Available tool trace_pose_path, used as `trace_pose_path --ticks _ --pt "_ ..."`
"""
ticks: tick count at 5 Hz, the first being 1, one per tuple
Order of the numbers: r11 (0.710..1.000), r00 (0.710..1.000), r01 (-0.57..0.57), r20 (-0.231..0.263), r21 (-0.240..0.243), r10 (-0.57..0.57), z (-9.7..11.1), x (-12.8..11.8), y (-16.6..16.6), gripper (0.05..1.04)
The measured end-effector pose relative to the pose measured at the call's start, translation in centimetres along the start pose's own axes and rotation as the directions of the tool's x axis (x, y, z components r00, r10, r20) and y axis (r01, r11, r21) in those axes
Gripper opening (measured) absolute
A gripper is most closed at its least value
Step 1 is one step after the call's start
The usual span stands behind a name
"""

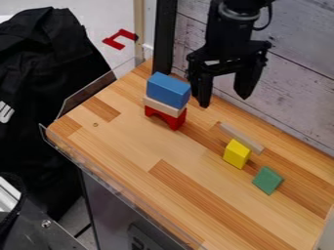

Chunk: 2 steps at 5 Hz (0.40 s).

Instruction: Move the blue block into the center of the table

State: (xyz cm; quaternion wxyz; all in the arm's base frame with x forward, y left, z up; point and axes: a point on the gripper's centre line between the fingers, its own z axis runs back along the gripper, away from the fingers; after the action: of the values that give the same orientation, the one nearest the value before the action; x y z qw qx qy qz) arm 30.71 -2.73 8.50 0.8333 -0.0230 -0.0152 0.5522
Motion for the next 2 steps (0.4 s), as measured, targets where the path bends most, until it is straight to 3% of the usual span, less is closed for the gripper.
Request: trace_pose_path --ticks 1,2 --pt "0.963 0.965 -0.262 -0.025 -0.055 0.261 0.4 2.0 0.1 0.999" --pt "0.879 0.883 -0.47 -0.026 -0.079 0.469 0.7 3.4 0.8 0.999"
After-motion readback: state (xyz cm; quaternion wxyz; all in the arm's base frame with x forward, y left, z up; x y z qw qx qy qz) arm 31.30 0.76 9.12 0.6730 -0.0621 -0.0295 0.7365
